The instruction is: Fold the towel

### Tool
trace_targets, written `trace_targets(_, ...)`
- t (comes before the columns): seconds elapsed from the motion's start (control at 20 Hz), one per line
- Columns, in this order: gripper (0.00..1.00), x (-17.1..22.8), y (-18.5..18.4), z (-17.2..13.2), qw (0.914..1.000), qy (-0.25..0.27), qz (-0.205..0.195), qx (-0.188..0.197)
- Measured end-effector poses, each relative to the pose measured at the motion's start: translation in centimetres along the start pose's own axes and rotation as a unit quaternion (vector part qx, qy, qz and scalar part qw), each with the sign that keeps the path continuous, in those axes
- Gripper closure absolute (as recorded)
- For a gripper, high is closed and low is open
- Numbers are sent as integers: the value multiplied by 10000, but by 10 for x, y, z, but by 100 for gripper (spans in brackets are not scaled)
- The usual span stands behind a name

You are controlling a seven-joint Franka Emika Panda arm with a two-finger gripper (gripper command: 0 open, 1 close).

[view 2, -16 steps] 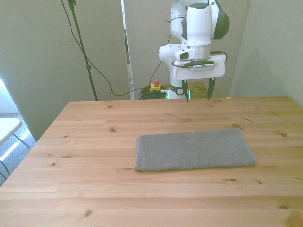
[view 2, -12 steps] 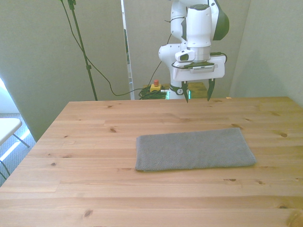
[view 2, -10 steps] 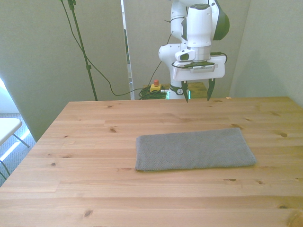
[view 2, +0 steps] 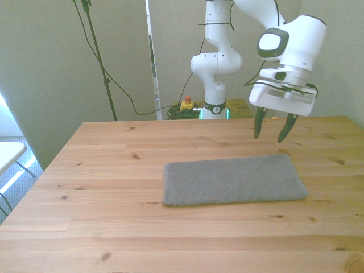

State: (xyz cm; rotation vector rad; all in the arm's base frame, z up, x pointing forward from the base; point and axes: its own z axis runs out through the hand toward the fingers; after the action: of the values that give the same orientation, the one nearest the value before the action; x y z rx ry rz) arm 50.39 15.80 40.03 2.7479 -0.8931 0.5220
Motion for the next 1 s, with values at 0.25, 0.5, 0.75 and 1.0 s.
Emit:
trace_targets(0.25,0,-13,-52,11,9997,-53,-128,-197)
trace_targets(0.5,0,-15,-70,25,9985,90,115,-528)
trace_targets(0.75,0,-13,-82,44,9979,70,208,-613)
trace_targets(1.0,0,-1,-76,50,9968,75,319,-734)
